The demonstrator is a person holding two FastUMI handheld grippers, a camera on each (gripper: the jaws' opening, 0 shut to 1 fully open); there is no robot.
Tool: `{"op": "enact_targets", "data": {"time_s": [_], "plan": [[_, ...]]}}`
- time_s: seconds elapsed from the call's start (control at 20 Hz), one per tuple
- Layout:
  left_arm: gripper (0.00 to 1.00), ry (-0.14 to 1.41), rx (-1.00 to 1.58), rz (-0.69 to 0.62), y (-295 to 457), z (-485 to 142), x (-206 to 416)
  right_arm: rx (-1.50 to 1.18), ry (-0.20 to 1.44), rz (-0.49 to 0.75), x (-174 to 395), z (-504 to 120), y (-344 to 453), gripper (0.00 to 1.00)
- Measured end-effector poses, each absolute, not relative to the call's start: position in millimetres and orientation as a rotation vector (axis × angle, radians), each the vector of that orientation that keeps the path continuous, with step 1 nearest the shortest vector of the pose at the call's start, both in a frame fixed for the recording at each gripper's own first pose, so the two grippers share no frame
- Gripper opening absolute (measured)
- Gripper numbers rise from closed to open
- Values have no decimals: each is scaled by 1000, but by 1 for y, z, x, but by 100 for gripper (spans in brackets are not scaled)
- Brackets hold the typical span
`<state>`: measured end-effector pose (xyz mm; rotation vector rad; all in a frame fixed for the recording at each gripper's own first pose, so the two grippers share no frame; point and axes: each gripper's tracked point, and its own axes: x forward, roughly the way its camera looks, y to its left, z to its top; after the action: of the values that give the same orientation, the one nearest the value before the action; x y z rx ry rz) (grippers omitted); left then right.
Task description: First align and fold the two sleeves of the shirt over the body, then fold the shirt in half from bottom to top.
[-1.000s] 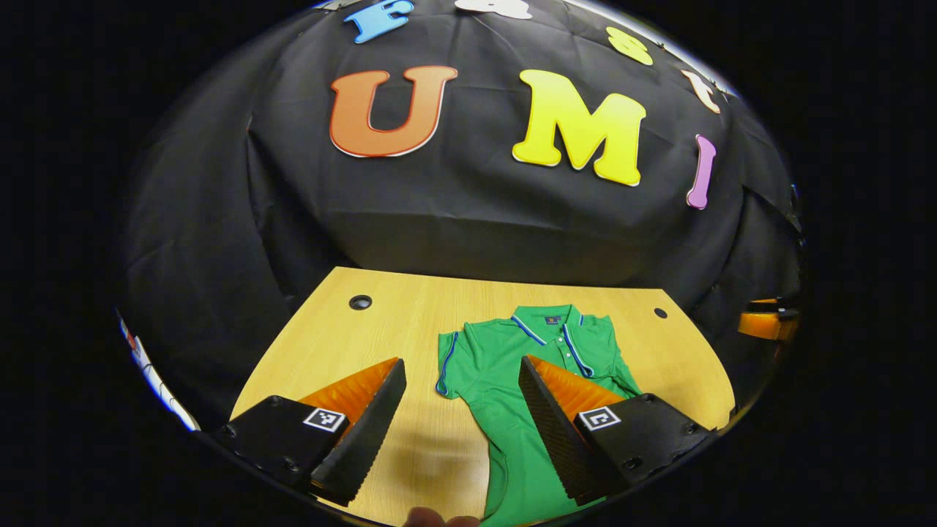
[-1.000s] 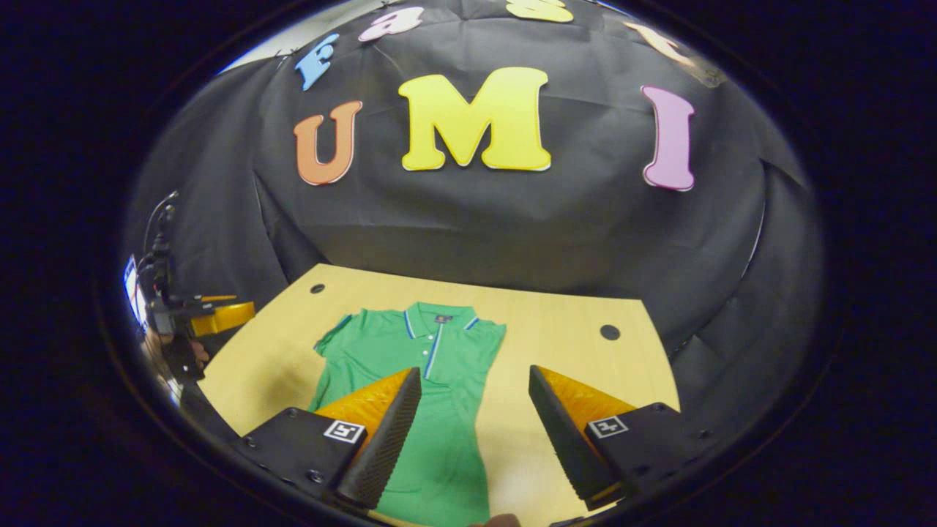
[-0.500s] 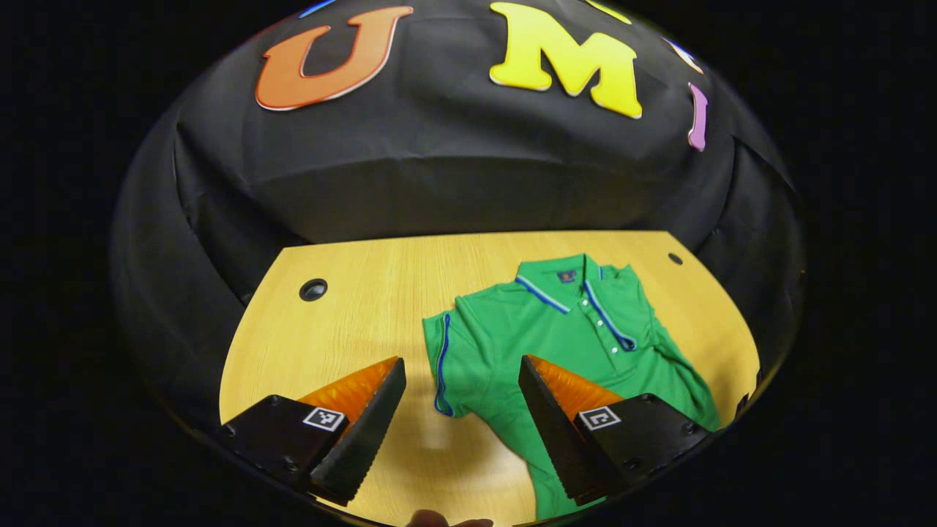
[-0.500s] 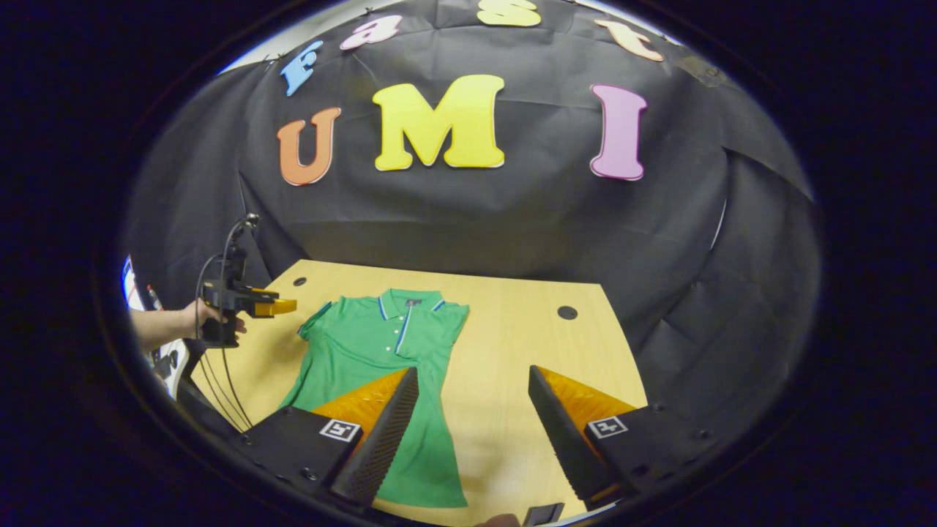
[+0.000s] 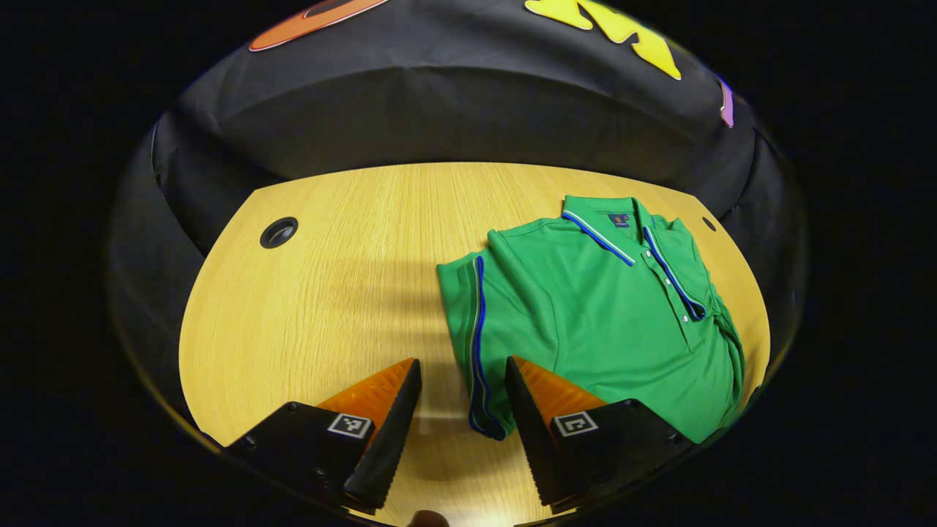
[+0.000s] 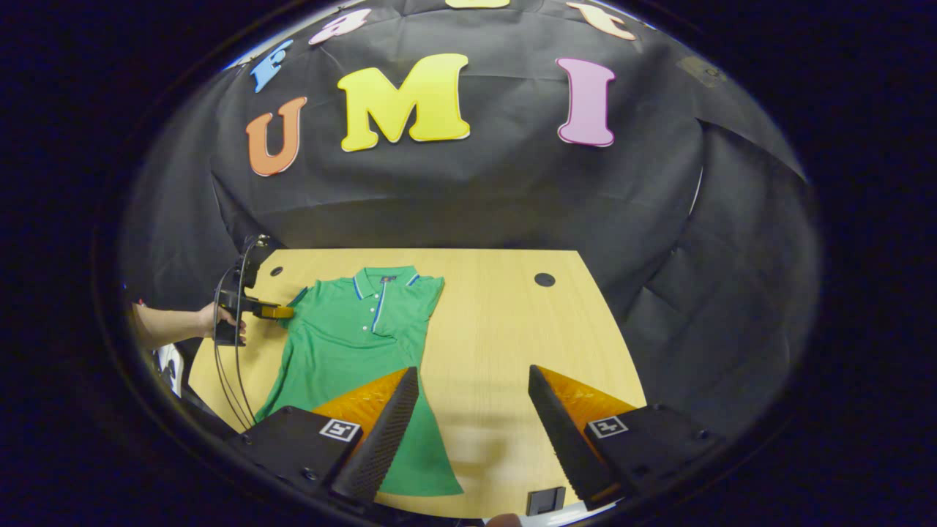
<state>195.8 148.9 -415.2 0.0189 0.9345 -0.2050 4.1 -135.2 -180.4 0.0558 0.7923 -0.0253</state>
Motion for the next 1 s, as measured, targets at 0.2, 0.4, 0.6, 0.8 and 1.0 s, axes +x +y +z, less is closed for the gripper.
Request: {"op": "enact_targets", "data": {"time_s": [0.2, 0.4, 0.6, 0.8, 1.0], "plan": [[46, 936, 48, -195, 150, -417, 208, 91, 828, -53, -1, -194, -141, 96], [11, 949, 98, -214, 144, -419, 212, 96, 832, -89, -2, -198, -153, 96], [4, 902, 100, -219, 142, -401, 218, 95, 815, -103, 0, -197, -159, 97], [3, 885, 127, -224, 133, -374, 220, 104, 796, -109, 1, -193, -161, 97], [3, 893, 69, -228, 102, -352, 217, 114, 767, -114, -5, -186, -164, 97]]}}
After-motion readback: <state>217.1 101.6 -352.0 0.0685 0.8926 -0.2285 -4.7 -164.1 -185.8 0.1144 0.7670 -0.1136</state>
